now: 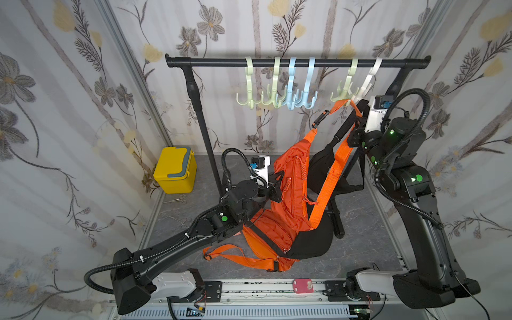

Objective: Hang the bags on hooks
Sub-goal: Hang the bag on the hook, then pick up the bag from the bag.

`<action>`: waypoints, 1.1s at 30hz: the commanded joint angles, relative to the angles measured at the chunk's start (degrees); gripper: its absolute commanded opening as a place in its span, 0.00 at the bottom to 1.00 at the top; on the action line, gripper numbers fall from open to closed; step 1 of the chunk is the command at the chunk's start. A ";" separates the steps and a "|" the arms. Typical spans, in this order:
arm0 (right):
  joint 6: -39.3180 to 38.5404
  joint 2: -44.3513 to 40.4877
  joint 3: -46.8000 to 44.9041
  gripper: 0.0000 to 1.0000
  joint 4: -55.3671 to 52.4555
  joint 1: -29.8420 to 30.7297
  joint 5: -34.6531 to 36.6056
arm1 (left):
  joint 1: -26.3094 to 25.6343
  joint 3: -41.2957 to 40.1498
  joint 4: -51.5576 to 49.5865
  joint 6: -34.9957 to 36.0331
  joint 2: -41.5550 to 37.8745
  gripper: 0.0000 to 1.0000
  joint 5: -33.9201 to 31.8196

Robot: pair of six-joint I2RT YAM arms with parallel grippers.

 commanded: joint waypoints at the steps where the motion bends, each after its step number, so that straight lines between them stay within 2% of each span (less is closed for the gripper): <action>1: 1.04 -2.63 -2.57 0.00 5.40 -0.73 6.49 | 0.09 2.09 4.12 -1.69 3.11 0.00 3.15; 8: 0.97 -6.50 -7.05 0.03 7.47 -2.56 8.55 | 0.06 5.25 4.88 -3.65 9.40 0.00 7.79; 10: 0.42 -7.26 -8.21 0.10 7.98 -2.61 7.14 | 0.13 5.09 4.85 -3.93 10.14 0.01 8.43; 14: 0.48 -9.73 -12.51 0.31 10.78 -2.56 3.64 | 0.13 2.89 4.84 -4.63 9.60 0.52 8.54; 15: 0.72 -10.21 -13.34 0.35 11.14 -2.57 3.00 | 0.11 2.24 4.84 -4.76 9.08 0.61 8.34; 17: 1.30 -11.04 -14.42 0.44 11.04 -2.55 1.93 | 0.09 0.48 4.55 -5.22 7.54 0.73 7.45; 19: 2.02 -11.77 -15.53 0.50 10.85 -2.55 1.04 | 0.12 -1.26 4.03 -5.69 5.73 0.80 6.61; 23: 4.60 -14.40 -19.79 0.64 10.66 -2.31 -0.92 | 0.17 -6.59 2.03 -7.58 1.15 0.84 2.99; 27: 7.96 -19.78 -31.40 0.70 15.56 -1.16 1.31 | 2.07 -13.19 -3.22 -12.68 -4.61 0.85 -0.29; 31: 11.91 -24.66 -42.72 0.73 18.85 2.08 5.39 | 6.20 -20.20 -9.26 -21.12 -7.80 0.85 1.00; 33: 13.07 -26.38 -48.85 0.75 20.55 6.41 7.54 | 7.12 -24.67 -9.48 -24.36 -9.43 0.85 2.13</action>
